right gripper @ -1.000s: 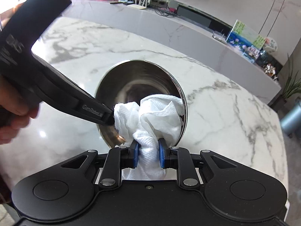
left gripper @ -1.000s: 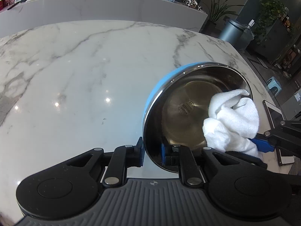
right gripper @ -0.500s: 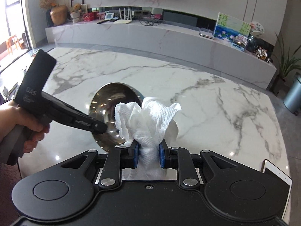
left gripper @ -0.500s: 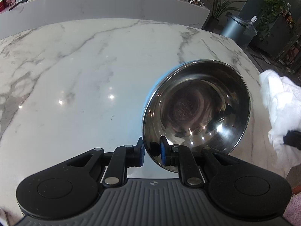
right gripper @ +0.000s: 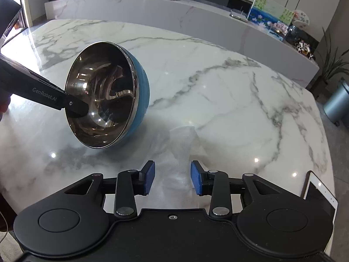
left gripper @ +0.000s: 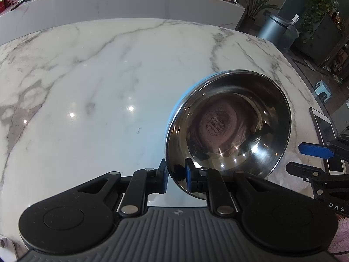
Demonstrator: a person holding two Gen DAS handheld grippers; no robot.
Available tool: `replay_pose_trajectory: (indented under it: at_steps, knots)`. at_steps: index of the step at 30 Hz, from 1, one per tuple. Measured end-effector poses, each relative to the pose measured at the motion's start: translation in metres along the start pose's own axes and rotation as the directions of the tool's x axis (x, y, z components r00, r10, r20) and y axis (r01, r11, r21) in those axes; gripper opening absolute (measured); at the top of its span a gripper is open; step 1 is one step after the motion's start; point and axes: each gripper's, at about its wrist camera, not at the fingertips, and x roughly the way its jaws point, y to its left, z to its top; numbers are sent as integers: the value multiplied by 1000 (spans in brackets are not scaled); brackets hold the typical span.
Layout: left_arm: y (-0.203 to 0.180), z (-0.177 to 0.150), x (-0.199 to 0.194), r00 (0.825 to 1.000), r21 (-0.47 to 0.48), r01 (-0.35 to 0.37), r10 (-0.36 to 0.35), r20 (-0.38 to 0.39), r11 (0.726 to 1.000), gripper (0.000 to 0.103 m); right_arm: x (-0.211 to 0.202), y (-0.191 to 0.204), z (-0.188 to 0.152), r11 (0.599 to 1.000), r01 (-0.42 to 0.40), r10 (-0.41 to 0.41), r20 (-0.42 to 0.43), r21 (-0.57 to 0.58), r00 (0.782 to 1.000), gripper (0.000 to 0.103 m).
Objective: Clean bowl
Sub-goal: 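Pull the cloth out of the bowl with the right gripper, then lower the cloth onto the table and open the right gripper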
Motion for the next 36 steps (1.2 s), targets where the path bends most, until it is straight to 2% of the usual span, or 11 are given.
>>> replay_pose_trajectory:
  at_steps: [5, 9, 17, 20, 22, 24, 28, 31, 36]
  knots:
    - [1, 0, 0, 1000, -1, -1, 1, 1, 1000, 15, -11, -18, 4, 997, -55, 51, 57, 58, 997, 43]
    - [1, 0, 0, 1000, -1, -5, 5, 2, 1000, 16, -4, -21, 4, 998, -68, 67, 41, 6, 997, 42]
    - [2, -1, 2, 1000, -3, -14, 14, 0, 1000, 18, 25, -23, -4, 991, -132, 132, -5, -16, 991, 41]
    - [2, -1, 2, 1000, 1, -18, 18, 2, 1000, 19, 33, -26, -5, 987, -161, 161, -10, -1, 987, 37]
    - [2, 0, 2, 1000, 2, -22, 22, 6, 1000, 19, 36, -27, -5, 983, -185, 185, -6, 9, 983, 30]
    - [2, 0, 3, 1000, 2, -24, 24, 9, 1000, 20, 36, -28, -6, 978, -208, 208, -2, 24, 978, 18]
    - [2, 0, 4, 999, 7, -31, 31, 18, 1000, 20, 35, -23, -6, 976, -216, 216, 6, 13, 976, 14]
    - [-2, 0, 3, 999, 36, -45, 44, 26, 998, 20, 30, -25, -3, 971, -234, 233, 19, 46, 972, 13]
    - [-5, -2, 1, 998, 63, -52, 51, 24, 997, 20, 9, -37, 9, 949, -290, 279, 99, 125, 955, 13]
